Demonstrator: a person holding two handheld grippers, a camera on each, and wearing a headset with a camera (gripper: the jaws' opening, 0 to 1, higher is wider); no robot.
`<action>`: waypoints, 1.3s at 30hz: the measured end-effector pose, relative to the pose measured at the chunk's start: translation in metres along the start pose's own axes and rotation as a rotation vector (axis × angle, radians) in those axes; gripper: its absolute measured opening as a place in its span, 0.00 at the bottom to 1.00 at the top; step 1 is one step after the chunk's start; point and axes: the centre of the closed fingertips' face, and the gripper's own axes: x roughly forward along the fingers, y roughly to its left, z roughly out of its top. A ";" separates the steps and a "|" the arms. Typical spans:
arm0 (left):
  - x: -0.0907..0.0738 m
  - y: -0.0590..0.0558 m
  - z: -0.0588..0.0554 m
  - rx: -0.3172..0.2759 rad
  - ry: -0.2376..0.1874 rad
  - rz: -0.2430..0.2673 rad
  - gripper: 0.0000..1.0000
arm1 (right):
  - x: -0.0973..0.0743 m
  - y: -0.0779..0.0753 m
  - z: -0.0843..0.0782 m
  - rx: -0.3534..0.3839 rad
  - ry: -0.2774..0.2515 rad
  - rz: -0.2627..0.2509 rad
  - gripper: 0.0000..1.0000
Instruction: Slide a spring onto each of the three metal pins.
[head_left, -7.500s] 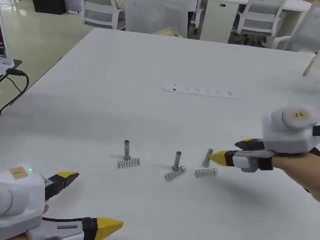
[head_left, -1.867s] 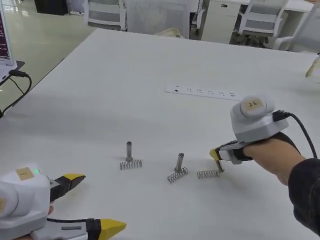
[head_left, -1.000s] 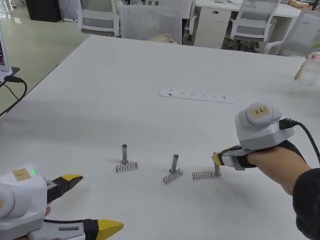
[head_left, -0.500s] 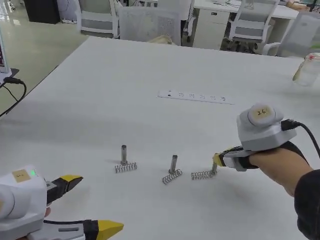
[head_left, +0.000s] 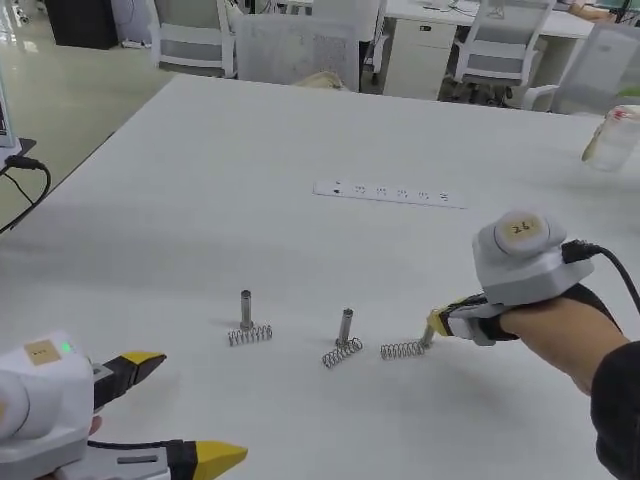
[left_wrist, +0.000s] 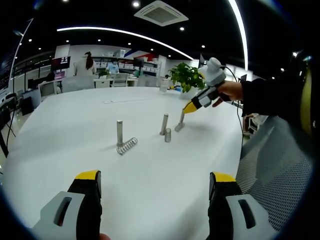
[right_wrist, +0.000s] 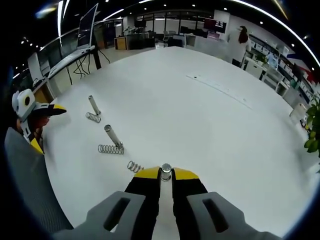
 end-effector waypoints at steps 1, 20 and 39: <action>0.000 0.000 0.000 0.000 0.001 0.000 0.86 | 0.000 0.000 0.000 0.004 0.001 -0.001 0.06; 0.000 -0.001 0.000 0.005 0.007 -0.003 0.86 | 0.003 -0.001 0.000 -0.013 -0.001 0.005 0.06; 0.000 -0.002 0.000 0.006 0.006 -0.005 0.86 | 0.004 0.001 0.002 -0.026 -0.014 0.014 0.11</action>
